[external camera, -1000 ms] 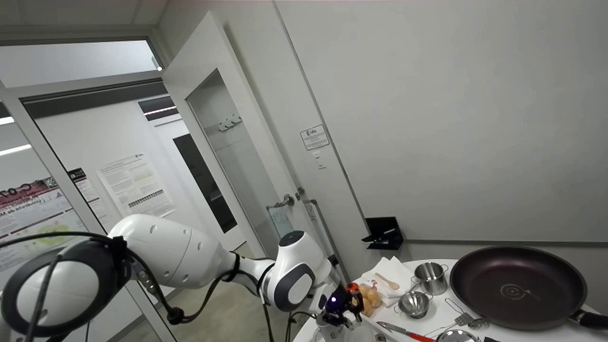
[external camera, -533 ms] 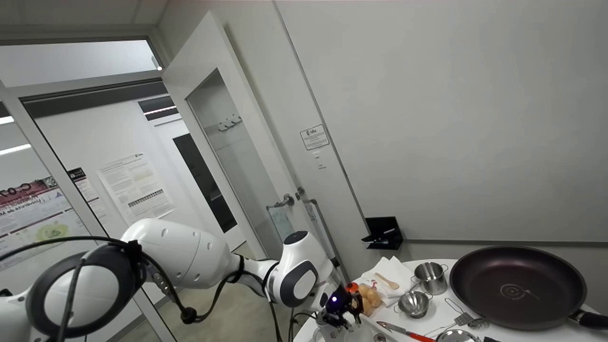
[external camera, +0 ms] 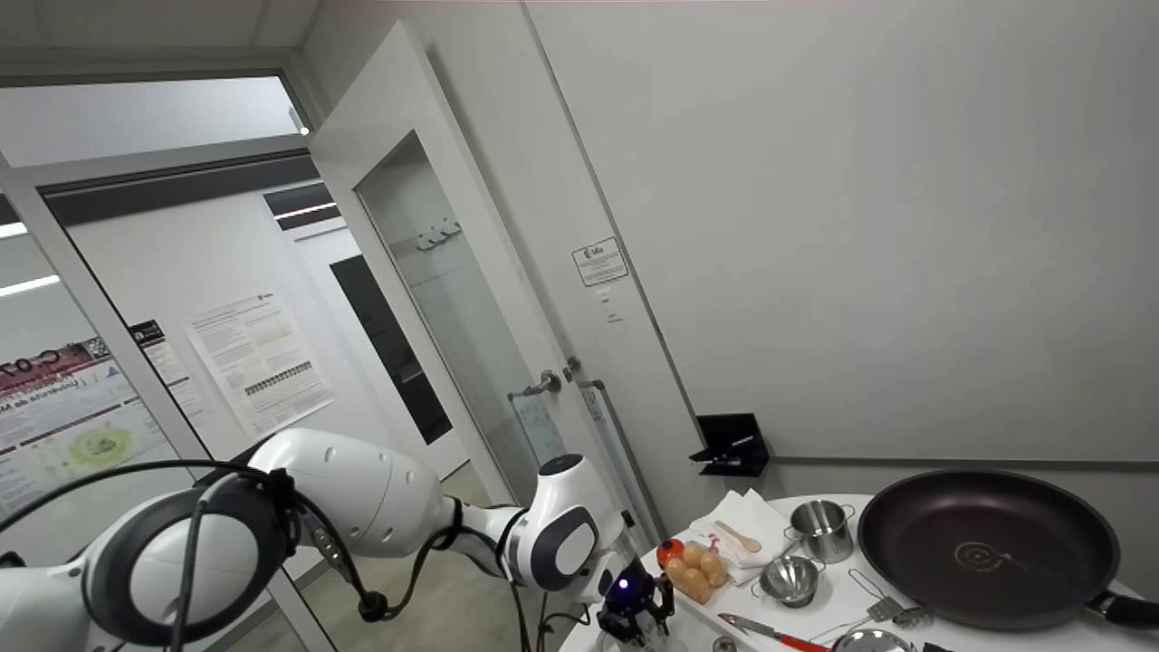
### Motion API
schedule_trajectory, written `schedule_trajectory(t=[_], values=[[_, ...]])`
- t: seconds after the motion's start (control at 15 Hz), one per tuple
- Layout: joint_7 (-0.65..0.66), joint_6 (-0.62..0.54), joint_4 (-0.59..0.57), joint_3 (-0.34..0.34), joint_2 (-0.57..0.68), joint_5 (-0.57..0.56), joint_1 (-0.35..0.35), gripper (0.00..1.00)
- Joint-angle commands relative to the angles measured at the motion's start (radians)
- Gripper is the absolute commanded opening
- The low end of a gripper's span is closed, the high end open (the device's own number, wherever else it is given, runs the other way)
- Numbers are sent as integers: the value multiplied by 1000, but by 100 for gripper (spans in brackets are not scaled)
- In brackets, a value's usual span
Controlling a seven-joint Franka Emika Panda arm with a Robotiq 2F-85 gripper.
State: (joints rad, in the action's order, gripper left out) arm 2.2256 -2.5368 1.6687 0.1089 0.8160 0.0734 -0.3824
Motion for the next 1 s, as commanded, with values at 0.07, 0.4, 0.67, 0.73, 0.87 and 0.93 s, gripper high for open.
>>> schedule_trajectory(t=[0.07, 0.4, 0.67, 0.73, 0.87, 0.93], values=[[21, 13, -41, -8, 33, -23, 7, 58], [10, -4, -8, -17, 19, -18, 17, 95], [14, -5, 13, -14, -2, -16, 19, 100], [11, 9, 20, -18, -16, -11, 25, 100], [17, 7, 43, -13, -49, -9, 28, 100], [22, 1, 55, -10, -68, -7, 31, 100]])
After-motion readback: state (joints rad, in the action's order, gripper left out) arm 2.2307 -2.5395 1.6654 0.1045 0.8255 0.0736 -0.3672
